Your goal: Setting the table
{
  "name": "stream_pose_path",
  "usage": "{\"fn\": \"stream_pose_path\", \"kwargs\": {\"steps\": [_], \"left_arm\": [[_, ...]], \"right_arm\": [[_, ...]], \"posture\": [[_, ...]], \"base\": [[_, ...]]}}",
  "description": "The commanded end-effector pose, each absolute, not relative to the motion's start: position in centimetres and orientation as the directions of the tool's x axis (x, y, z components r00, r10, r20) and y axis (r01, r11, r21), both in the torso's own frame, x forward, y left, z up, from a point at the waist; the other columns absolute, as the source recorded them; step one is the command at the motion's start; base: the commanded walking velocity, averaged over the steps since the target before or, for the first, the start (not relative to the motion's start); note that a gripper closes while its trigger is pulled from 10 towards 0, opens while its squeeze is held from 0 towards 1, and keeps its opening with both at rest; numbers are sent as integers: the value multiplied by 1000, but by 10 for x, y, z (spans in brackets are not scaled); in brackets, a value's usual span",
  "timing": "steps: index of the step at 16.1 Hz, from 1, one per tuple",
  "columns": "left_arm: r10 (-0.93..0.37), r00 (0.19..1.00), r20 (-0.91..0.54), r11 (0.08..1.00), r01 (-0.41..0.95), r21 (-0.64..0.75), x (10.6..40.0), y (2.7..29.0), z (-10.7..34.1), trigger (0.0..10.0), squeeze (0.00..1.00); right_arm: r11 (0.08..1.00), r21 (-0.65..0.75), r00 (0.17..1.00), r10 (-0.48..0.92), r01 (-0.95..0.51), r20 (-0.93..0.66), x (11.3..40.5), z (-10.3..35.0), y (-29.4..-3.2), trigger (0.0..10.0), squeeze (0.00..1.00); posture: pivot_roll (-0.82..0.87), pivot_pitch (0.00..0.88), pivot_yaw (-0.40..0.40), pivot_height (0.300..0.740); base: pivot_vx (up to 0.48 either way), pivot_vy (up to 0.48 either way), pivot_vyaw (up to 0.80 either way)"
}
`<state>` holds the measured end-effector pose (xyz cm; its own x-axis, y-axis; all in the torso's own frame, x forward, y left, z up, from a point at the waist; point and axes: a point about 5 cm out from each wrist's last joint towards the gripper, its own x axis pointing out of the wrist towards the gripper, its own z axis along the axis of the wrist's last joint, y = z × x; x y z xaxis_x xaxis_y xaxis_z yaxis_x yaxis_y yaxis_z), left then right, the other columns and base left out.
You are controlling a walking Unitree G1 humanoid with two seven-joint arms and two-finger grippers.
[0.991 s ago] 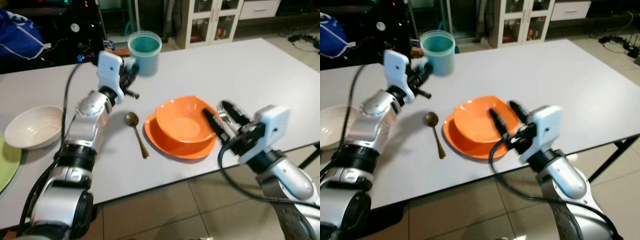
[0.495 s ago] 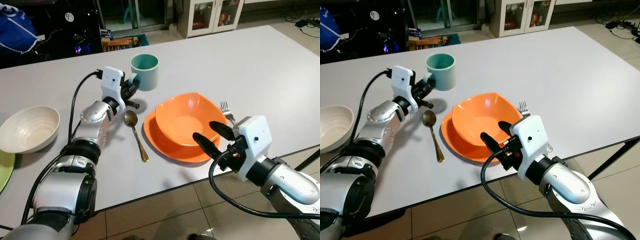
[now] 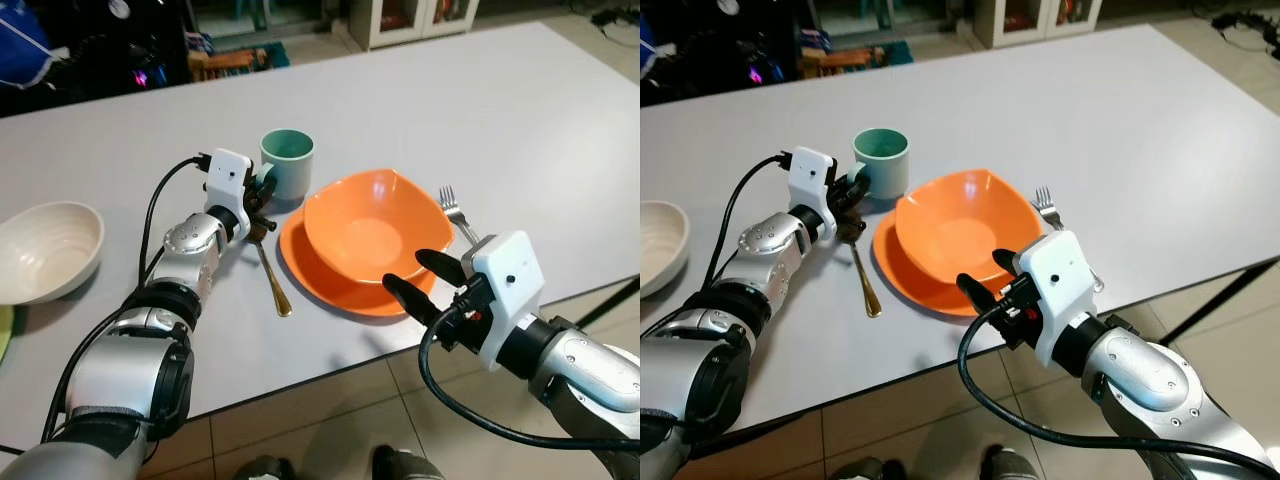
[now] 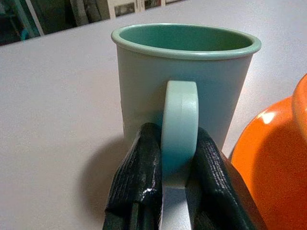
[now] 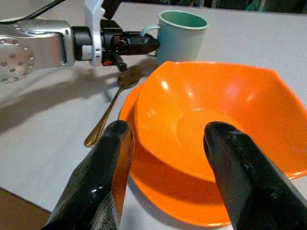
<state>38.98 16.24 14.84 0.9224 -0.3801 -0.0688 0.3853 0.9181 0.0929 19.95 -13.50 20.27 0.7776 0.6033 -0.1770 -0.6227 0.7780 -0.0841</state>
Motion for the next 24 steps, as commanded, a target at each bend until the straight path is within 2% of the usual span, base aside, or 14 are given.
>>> {"fn": "stream_pose_path", "kwargs": {"steps": [1, 9, 11, 12, 24], "left_arm": [[-366, 928, -73, 920, 372, 120, 391, 166, 151, 10000, 0], [-337, 936, -100, 931, 347, 113, 389, 169, 143, 10000, 0], [-347, 933, -101, 929, 356, 99, 390, 169, 144, 10000, 420], [-355, 930, -98, 927, 364, 95, 390, 168, 145, 10000, 1000], [-404, 913, -65, 911, 408, 63, 388, 176, 149, 10000, 1000]], "right_arm": [[776, -94, 778, 604, -623, -172, 197, 207, -135, 10000, 0], [777, -83, 775, 603, -625, -191, 194, 209, -134, 10000, 0], [777, -80, 774, 603, -625, -193, 195, 209, -134, 10000, 0], [777, -80, 775, 602, -624, -193, 195, 209, -134, 10000, 0], [783, -79, 781, 599, -618, -175, 204, 210, -131, 10000, 0]], "posture": [[-194, 185, 71, 740], [-201, 200, 73, 740], [-199, 199, 73, 740], [-198, 198, 73, 740], [-171, 154, 74, 740]], "base": [[0, 0, 0], [0, 0, 0], [0, 0, 0], [0, 0, 0], [0, 0, 0]]}}
